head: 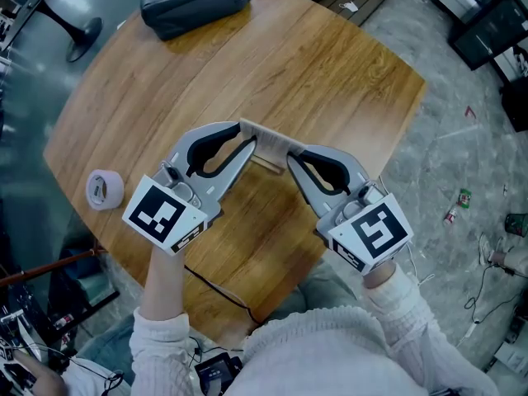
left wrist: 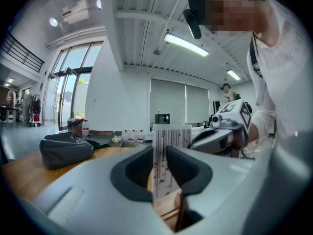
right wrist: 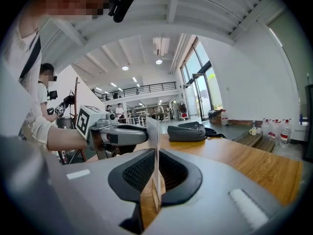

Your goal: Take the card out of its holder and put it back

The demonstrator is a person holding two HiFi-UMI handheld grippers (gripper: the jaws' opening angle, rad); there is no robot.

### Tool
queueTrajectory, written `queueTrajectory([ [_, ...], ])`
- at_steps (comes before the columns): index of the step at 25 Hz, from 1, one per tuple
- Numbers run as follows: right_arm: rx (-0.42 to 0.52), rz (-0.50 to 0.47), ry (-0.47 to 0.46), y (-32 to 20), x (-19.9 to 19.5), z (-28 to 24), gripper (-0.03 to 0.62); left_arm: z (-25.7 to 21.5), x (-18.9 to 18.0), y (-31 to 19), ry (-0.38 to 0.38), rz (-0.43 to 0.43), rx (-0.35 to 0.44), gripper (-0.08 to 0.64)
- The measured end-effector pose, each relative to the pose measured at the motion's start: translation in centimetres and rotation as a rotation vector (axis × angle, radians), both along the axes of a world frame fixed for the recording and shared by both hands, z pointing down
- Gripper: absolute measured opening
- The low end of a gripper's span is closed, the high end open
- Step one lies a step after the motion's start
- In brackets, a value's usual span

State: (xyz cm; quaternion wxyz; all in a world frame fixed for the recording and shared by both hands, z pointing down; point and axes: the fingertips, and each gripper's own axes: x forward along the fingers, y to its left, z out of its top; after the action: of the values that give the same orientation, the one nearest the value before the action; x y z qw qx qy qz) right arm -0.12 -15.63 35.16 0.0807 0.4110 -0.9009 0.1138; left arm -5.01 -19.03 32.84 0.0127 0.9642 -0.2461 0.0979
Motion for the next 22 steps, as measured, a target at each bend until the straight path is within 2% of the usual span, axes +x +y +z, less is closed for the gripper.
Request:
queueTrajectory([
  [7, -0.004, -0.002, -0.002, -0.1, 0.0, 0.1, 0.021, 0.1, -0.1, 0.0, 0.004, -0.012, 0.009, 0.089],
  [22, -0.034, -0.013, 0.001, -1.1, -0.1, 2.2, 0.021, 2.4, -0.2, -1.2, 0.027, -0.021, -0.048, 0.089],
])
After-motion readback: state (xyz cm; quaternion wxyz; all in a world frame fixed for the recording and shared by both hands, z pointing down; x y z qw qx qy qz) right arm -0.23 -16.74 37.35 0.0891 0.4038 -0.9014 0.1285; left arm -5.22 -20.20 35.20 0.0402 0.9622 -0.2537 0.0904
